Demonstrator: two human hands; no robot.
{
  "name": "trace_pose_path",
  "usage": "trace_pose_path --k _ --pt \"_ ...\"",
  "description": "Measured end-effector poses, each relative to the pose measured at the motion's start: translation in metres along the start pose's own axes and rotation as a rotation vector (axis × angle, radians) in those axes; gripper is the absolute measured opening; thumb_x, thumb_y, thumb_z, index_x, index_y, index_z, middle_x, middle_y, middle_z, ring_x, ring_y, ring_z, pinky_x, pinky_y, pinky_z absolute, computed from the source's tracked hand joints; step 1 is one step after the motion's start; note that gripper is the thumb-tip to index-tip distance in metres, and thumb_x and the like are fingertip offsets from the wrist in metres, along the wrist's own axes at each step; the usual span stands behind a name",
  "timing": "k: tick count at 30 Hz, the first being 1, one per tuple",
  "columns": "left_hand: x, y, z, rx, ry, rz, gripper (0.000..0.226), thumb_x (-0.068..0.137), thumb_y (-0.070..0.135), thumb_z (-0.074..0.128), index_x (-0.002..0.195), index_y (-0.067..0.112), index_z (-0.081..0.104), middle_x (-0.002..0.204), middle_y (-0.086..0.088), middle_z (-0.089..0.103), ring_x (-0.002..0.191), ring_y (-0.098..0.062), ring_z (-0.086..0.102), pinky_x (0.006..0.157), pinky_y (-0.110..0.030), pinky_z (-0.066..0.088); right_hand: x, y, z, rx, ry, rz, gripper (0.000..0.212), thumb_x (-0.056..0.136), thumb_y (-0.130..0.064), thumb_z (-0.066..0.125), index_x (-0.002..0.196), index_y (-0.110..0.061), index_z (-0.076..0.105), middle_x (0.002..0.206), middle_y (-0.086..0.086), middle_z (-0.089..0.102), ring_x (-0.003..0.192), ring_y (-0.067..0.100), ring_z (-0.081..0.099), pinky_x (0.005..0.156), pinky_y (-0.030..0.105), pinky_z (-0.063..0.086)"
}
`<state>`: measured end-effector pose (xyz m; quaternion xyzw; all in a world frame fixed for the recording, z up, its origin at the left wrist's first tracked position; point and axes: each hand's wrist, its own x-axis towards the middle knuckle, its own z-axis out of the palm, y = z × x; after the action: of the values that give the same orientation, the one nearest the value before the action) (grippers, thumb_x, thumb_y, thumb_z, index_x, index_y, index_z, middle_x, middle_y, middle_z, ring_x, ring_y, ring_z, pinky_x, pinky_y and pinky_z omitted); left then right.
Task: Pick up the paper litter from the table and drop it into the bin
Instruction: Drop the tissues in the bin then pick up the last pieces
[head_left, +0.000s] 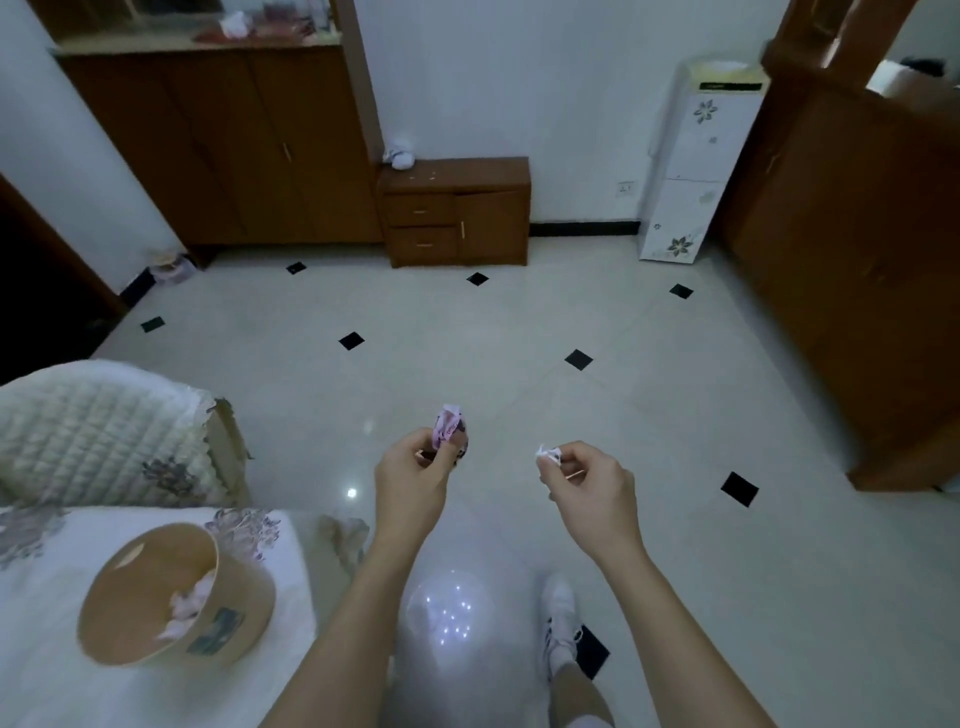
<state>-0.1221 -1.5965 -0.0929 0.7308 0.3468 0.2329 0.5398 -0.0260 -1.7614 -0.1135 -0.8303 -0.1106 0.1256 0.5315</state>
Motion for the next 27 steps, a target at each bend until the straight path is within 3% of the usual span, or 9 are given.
trace_pose_path --k 5,8,14,21,27 --pt "0.069 0.003 0.008 -0.021 0.141 -0.08 0.022 0.088 0.033 0.066 0.071 0.019 0.068 0.052 0.007 0.054 0.051 -0.014 0.038 0.046 -0.022 0.03 0.092 -0.019 0.031 -0.009 -0.144 -0.061 0.018 0.083 -0.044 0.066 0.074 -0.029 0.068 0.069 -0.009 0.071 0.066 0.011 0.069 0.073 0.042 0.059" --pt "0.112 0.014 0.009 0.007 0.228 -0.097 0.021 0.088 0.032 0.065 0.071 0.021 0.068 0.055 0.013 0.06 0.051 -0.012 0.041 0.045 -0.016 0.031 0.152 -0.039 0.05 -0.025 -0.246 -0.104 0.018 0.084 -0.043 0.067 0.074 -0.028 0.068 0.069 -0.009 0.07 0.066 0.011 0.069 0.073 0.042 0.059" --pt "0.164 0.031 -0.016 0.006 0.471 -0.116 0.028 0.088 0.033 0.065 0.061 0.028 0.061 0.048 0.011 0.05 0.047 -0.013 0.033 0.043 -0.018 0.024 0.232 -0.092 0.115 -0.072 -0.507 -0.252 0.018 0.085 -0.04 0.067 0.074 -0.026 0.067 0.069 -0.006 0.07 0.066 0.014 0.07 0.073 0.042 0.058" --pt "0.118 0.02 -0.082 0.068 0.907 -0.207 0.026 0.084 0.039 0.068 0.059 0.037 0.061 0.047 0.016 0.049 0.043 -0.004 0.038 0.044 -0.014 0.027 0.193 -0.128 0.219 -0.084 -0.925 -0.446 0.018 0.083 -0.038 0.069 0.073 -0.024 0.068 0.067 -0.003 0.07 0.069 0.017 0.07 0.074 0.046 0.058" --pt "0.025 0.002 -0.123 0.121 1.212 -0.289 0.039 0.09 0.031 0.069 0.056 0.024 0.05 0.046 0.007 0.04 0.045 -0.008 0.034 0.048 -0.021 0.026 0.111 -0.145 0.265 -0.095 -1.197 -0.665 0.026 0.077 -0.056 0.061 0.075 -0.031 0.066 0.065 -0.008 0.068 0.064 0.012 0.069 0.067 0.041 0.058"
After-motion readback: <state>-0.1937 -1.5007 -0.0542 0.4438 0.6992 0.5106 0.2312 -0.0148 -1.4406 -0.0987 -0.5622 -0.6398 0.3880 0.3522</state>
